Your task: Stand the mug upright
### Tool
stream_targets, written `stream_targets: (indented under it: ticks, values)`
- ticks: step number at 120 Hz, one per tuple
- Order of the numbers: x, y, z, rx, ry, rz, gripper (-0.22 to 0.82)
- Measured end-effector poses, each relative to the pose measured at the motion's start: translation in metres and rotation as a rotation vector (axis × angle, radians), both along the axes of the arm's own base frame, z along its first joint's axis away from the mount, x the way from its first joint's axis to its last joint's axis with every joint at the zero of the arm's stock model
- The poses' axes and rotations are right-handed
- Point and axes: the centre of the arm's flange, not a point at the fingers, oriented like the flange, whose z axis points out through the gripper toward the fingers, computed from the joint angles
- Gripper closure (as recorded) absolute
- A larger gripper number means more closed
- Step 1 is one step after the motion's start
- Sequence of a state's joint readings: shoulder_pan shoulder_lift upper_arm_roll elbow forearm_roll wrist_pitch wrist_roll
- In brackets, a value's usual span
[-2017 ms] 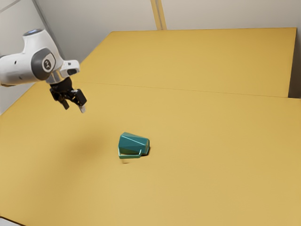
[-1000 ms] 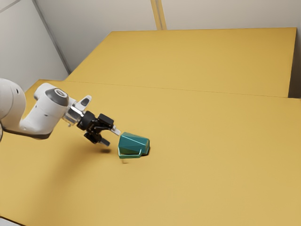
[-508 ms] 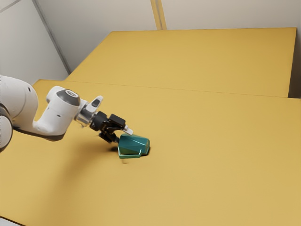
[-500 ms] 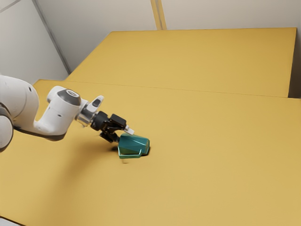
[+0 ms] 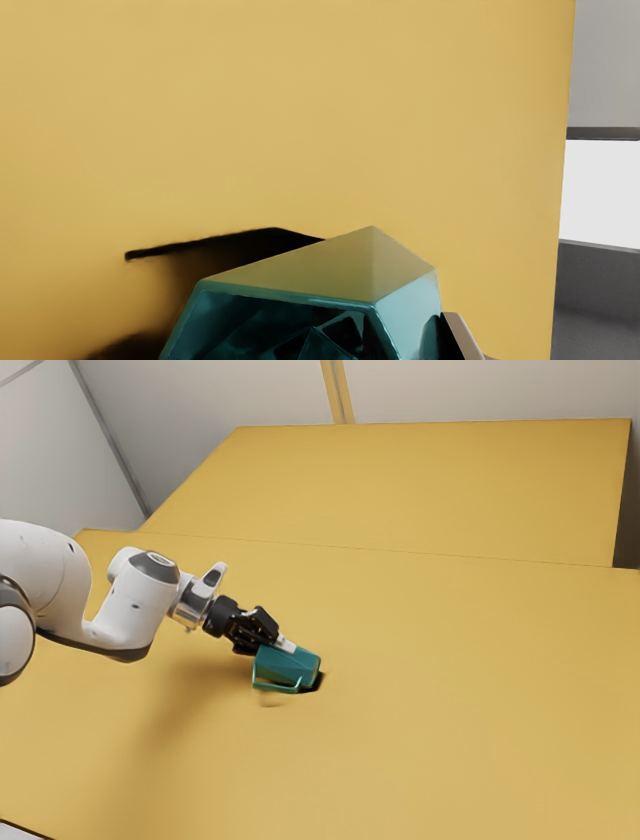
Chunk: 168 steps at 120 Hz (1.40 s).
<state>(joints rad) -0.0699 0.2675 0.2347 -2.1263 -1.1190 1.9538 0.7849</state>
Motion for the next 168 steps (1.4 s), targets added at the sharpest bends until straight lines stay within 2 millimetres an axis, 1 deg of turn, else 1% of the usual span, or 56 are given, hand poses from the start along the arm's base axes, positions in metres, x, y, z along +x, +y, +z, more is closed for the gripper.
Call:
stream_targets:
  ticks: [15, 52, 60, 68, 76, 90, 100, 104, 117, 131, 144, 155, 168]
  values:
    - [0.001, -0.010, 0.005, -0.006, -0.004, -0.011, 0.73]
    - [0.003, -0.037, 0.036, -0.007, -0.043, -0.053, 0.77]
    - [0.007, -0.035, 0.052, 0.021, -0.068, -0.074, 0.77]
    - [0.012, -0.028, 0.068, 0.067, -0.090, -0.105, 0.77]
    - [0.021, -0.024, 0.086, 0.132, -0.119, -0.151, 0.77]
    - [0.041, -0.039, 0.122, 0.289, -0.185, -0.288, 0.78]
    - [0.051, -0.052, 0.140, 0.430, -0.210, -0.394, 0.78]
    - [0.053, -0.056, 0.144, 0.487, -0.211, -0.432, 0.78]
    - [0.056, -0.071, 0.138, 0.637, -0.180, -0.532, 0.78]
    - [0.060, -0.078, 0.114, 0.735, -0.121, -0.582, 0.78]
    - [0.069, -0.089, 0.105, 0.835, -0.109, -0.630, 0.78]
    - [0.079, -0.092, 0.095, 0.906, -0.121, -0.649, 0.78]
    - [0.089, -0.093, 0.082, 0.952, -0.158, -0.637, 0.78]
